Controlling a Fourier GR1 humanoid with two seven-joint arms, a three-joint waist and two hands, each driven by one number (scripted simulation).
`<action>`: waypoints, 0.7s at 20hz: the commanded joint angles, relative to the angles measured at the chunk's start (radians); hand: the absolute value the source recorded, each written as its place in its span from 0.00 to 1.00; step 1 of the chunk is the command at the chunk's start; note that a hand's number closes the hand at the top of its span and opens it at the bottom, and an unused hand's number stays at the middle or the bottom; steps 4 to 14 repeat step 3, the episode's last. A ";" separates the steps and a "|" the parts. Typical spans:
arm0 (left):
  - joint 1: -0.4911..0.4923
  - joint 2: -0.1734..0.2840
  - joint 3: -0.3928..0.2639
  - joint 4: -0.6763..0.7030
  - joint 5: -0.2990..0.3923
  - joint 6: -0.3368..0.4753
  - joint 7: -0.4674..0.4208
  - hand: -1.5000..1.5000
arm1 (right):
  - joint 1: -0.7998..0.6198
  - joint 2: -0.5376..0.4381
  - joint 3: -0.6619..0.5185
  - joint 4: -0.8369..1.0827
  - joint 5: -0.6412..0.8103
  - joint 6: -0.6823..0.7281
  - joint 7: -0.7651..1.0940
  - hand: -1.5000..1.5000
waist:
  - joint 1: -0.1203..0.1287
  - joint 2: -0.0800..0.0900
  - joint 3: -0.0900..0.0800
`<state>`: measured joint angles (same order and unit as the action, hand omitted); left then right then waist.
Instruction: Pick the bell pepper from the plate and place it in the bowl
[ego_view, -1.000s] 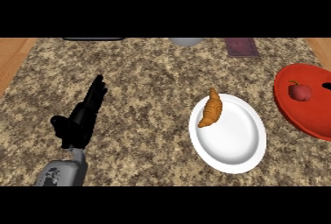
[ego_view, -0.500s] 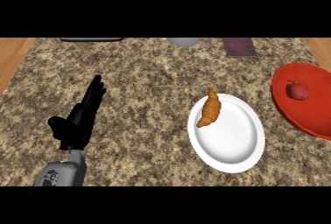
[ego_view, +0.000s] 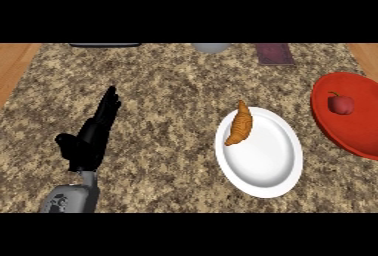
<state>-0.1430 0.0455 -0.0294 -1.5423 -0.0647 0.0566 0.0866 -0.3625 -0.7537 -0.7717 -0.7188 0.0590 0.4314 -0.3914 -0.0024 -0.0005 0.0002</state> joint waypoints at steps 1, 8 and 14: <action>0.024 0.010 -0.003 -0.081 0.007 -0.006 0.068 0.50 | 0.082 -0.046 0.001 0.045 -0.020 0.062 -0.081 0.00 | 0.005 0.000 0.000; -0.032 -0.013 0.008 0.004 -0.003 0.014 0.032 0.50 | 0.077 -0.032 0.021 -0.019 -0.059 0.056 -0.025 0.00 | 0.001 0.000 0.000; -0.032 -0.013 0.008 0.004 -0.003 0.014 0.032 0.50 | 0.077 -0.032 0.021 -0.019 -0.059 0.056 -0.025 0.00 | 0.001 0.000 0.000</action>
